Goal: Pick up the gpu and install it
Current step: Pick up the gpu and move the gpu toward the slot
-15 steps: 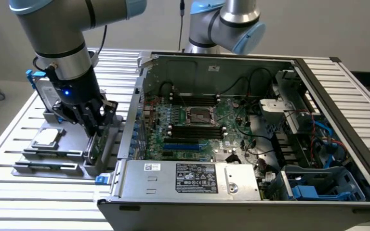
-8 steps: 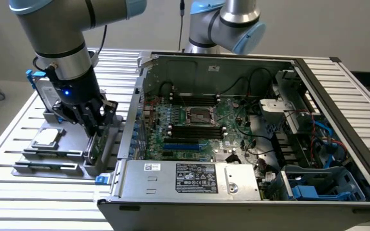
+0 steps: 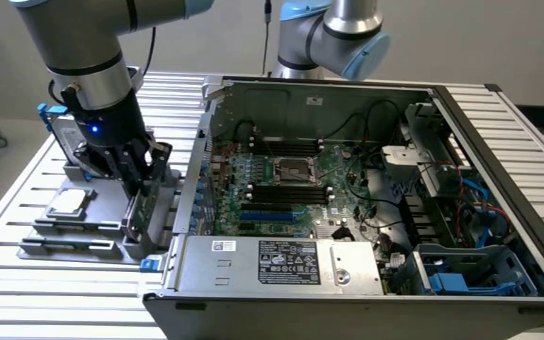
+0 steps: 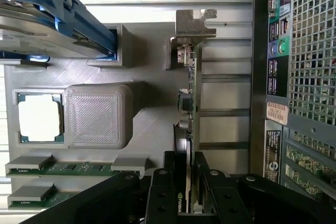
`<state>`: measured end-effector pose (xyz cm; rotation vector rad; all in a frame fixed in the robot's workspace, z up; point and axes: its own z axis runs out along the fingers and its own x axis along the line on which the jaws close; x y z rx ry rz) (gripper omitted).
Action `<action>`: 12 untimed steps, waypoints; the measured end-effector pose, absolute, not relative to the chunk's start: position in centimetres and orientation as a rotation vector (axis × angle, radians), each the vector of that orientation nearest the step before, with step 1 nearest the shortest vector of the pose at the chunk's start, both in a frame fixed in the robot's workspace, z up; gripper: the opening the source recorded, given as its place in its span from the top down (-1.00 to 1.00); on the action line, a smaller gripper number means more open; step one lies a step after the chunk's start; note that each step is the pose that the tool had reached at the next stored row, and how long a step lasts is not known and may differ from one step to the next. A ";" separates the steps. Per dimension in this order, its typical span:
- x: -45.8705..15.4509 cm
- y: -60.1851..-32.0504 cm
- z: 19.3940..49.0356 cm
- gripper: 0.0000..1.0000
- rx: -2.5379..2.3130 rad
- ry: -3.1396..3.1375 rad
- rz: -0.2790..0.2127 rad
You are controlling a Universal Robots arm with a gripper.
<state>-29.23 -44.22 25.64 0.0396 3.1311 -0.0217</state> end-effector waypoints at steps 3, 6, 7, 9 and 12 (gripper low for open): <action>-29.2 -44.2 26.3 0.48 0.040 3.131 -0.022; -29.2 -44.2 27.3 0.48 0.040 3.131 -0.022; -29.2 -44.2 27.6 0.48 0.040 3.131 -0.022; -29.2 -44.2 28.0 0.48 0.039 3.131 -0.022; -29.2 -44.2 29.1 0.48 0.040 3.131 -0.022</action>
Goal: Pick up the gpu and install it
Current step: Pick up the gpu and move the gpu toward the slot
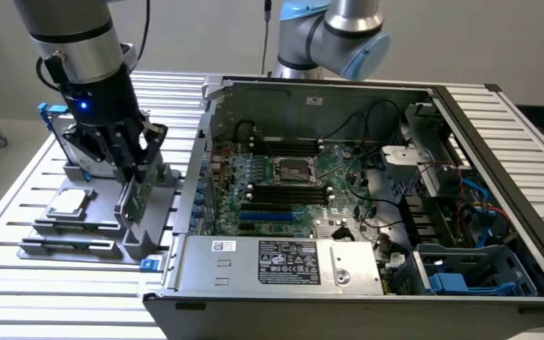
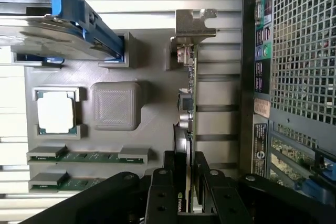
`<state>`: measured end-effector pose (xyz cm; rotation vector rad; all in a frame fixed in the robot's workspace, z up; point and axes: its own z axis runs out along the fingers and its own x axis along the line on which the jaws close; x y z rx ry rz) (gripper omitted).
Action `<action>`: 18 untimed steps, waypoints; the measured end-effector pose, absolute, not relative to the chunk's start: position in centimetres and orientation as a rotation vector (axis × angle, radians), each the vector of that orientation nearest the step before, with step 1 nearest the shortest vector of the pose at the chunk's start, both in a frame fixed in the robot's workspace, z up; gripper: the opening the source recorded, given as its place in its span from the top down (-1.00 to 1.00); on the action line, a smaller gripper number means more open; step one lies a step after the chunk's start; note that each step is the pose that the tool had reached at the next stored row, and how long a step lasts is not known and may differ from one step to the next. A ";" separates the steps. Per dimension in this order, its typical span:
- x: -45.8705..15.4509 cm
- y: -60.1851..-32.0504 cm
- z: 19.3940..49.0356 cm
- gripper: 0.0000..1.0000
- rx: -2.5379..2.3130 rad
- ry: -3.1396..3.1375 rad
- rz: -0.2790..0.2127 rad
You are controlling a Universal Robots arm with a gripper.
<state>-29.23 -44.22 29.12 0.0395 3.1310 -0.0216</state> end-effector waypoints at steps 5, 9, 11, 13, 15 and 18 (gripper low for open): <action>-29.2 -44.2 31.4 0.48 0.040 3.131 -0.022; -29.1 -44.2 33.2 0.48 0.039 3.131 -0.022; -28.8 -44.2 34.1 0.48 0.039 3.131 -0.022; -28.2 -44.2 35.1 0.48 0.039 3.132 -0.022; -27.6 -44.2 36.0 0.48 0.038 3.133 -0.022; -26.6 -44.2 37.3 0.48 0.037 3.135 -0.022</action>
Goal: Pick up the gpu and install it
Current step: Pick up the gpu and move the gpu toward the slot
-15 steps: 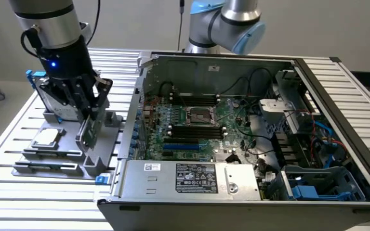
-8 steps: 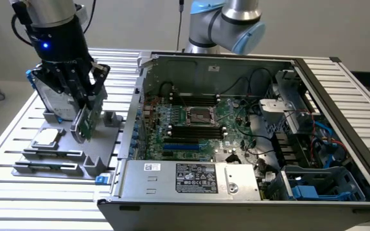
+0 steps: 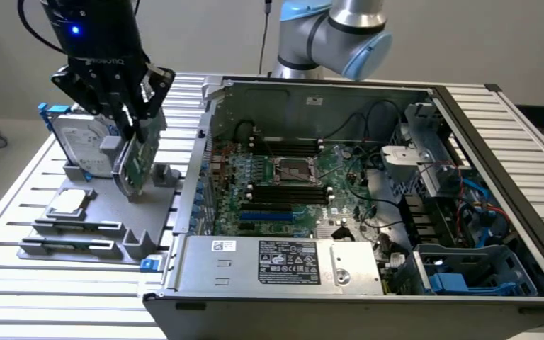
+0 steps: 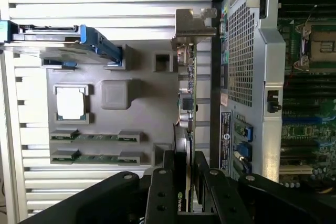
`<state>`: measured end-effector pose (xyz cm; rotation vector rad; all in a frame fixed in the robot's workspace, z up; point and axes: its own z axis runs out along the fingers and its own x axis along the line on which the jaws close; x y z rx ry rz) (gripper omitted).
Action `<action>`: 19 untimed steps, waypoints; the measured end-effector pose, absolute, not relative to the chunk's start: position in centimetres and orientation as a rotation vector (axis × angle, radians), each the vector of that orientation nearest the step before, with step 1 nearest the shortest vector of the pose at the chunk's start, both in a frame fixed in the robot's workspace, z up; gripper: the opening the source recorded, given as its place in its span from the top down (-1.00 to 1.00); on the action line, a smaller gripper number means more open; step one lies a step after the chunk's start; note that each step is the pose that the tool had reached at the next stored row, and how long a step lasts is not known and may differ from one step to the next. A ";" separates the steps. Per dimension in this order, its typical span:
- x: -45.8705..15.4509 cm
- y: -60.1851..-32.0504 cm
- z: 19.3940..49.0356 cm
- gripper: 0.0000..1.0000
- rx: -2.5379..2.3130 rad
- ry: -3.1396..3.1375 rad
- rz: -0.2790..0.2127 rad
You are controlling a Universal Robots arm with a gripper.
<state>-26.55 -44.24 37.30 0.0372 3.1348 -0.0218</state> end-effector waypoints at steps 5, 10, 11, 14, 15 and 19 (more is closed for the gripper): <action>-24.6 -44.3 39.6 0.48 0.036 3.139 -0.021; -22.5 -44.4 41.9 0.48 0.034 3.145 -0.021; -22.1 -44.4 42.3 0.48 0.034 3.146 -0.021; -20.9 -44.5 43.4 0.48 0.034 3.151 -0.020; -20.5 -44.6 43.4 0.48 0.034 3.152 -0.019; -18.6 -44.8 43.4 0.48 0.034 3.154 -0.018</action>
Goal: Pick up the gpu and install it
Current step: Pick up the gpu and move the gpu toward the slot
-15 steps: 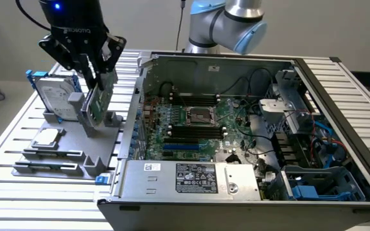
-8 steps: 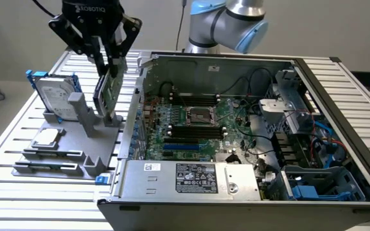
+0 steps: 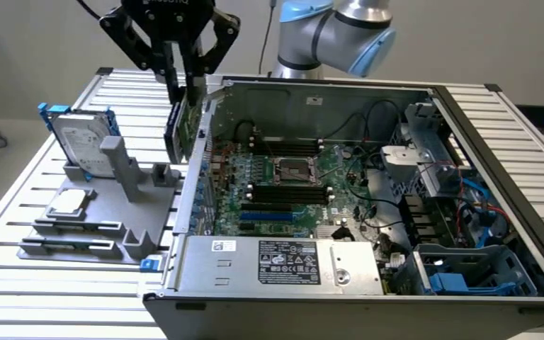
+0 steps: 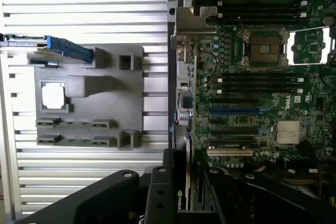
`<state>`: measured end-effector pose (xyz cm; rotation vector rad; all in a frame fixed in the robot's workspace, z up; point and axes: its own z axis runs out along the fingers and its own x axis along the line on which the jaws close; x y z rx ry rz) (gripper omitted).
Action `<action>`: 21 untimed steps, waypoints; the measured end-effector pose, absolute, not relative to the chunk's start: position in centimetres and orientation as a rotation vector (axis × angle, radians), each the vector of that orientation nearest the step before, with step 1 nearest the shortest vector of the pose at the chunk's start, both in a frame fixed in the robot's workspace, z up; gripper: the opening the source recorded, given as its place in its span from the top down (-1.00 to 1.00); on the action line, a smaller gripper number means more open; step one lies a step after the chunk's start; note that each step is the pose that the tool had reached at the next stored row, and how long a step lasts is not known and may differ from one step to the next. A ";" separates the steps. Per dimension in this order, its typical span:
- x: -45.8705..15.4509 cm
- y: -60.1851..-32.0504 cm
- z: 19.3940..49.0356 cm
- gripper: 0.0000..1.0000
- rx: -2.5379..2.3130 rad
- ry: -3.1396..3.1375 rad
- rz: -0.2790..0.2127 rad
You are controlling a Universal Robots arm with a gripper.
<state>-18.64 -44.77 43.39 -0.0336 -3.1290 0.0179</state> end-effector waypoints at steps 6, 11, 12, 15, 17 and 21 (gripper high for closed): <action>-15.9 -45.0 42.8 0.48 -0.034 -3.129 0.018; -13.6 -45.0 41.8 0.48 -0.034 -3.129 0.021; -13.2 -45.0 41.7 0.48 -0.034 -3.129 0.021; -11.9 -45.0 41.1 0.48 -0.034 -3.129 0.023; -11.0 -45.0 40.8 0.48 -0.034 -3.129 0.026; -9.1 -44.9 40.0 0.48 -0.034 -3.129 0.032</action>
